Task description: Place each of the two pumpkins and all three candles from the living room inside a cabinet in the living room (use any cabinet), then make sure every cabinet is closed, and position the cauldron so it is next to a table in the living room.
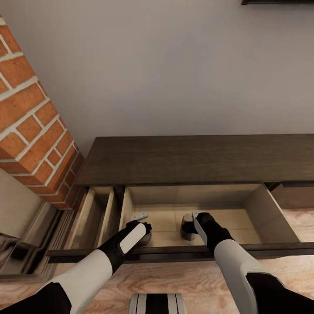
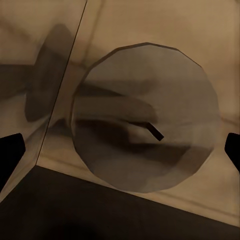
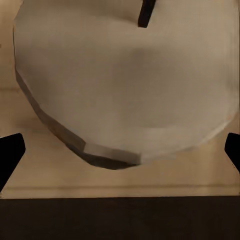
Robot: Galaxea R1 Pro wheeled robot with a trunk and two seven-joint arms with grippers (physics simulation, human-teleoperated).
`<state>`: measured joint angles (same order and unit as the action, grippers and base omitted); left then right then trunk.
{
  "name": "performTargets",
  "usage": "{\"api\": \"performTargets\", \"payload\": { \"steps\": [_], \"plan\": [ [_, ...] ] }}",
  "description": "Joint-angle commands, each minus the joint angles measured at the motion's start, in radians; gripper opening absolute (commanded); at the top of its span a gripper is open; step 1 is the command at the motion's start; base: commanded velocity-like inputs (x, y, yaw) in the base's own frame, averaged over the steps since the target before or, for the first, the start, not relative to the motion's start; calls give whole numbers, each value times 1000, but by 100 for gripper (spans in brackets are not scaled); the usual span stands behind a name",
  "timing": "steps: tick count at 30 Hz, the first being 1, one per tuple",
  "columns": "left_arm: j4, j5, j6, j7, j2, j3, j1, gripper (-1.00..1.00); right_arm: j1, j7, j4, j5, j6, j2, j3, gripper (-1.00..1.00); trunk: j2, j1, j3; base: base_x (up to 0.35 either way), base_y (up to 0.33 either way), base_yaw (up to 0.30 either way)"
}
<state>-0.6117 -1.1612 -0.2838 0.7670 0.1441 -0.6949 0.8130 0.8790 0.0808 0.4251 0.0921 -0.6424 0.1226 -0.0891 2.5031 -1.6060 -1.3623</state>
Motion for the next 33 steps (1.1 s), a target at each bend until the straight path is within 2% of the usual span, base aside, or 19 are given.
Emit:
{"api": "performTargets", "payload": {
  "steps": [1, 28, 33],
  "plan": [
    [0, 0, 0, 0, 0, 0, 0, 100, 0, 0, 11, -1, -1, 0, 0, 100, 0, 0, 0, 0, 0, 0],
    [-12, 0, 3, 0, 0, 2, 0, 100, -3, -1, 34, -2, -4, 0, 0, 100, 0, 0, 0, 0, 0, 0],
    [-27, 1, 1, 1, 0, 2, 0, 100, -3, -1, 34, -2, -4, -1, 0, 100, -1, 2, 19, 0, 0, 0]
  ]
}}
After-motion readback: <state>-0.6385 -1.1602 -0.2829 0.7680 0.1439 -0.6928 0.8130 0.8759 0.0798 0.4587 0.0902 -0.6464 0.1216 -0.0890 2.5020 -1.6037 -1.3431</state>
